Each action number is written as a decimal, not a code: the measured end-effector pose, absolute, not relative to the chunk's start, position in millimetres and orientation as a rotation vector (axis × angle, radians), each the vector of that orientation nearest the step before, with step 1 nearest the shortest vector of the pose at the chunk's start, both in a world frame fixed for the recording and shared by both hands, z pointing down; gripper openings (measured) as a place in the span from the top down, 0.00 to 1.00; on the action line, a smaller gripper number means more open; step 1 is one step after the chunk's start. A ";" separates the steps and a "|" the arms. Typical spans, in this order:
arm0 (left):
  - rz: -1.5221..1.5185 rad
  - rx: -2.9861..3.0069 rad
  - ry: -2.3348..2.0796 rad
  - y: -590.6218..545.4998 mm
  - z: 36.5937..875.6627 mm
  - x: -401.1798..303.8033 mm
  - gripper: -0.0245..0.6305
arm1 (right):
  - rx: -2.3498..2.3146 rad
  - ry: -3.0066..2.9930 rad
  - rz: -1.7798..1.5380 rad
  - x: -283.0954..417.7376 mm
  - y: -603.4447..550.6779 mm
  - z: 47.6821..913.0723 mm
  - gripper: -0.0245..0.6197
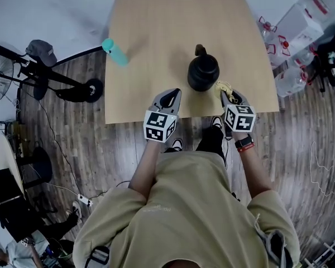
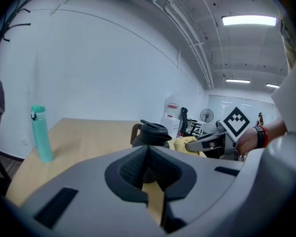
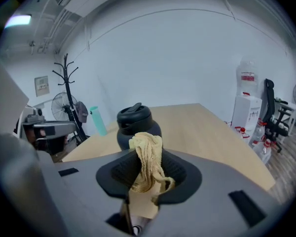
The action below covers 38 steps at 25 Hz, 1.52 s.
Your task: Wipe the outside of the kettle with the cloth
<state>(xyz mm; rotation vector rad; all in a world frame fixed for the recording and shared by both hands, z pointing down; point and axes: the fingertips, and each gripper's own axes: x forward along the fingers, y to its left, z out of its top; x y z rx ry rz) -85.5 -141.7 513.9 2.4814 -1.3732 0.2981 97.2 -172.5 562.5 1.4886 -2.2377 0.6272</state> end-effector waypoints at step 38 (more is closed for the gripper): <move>0.268 2.421 -1.396 -137.1 532.6 -124.4 0.93 | 1.666 -2.201 0.652 -34.0 -191.7 599.6 0.77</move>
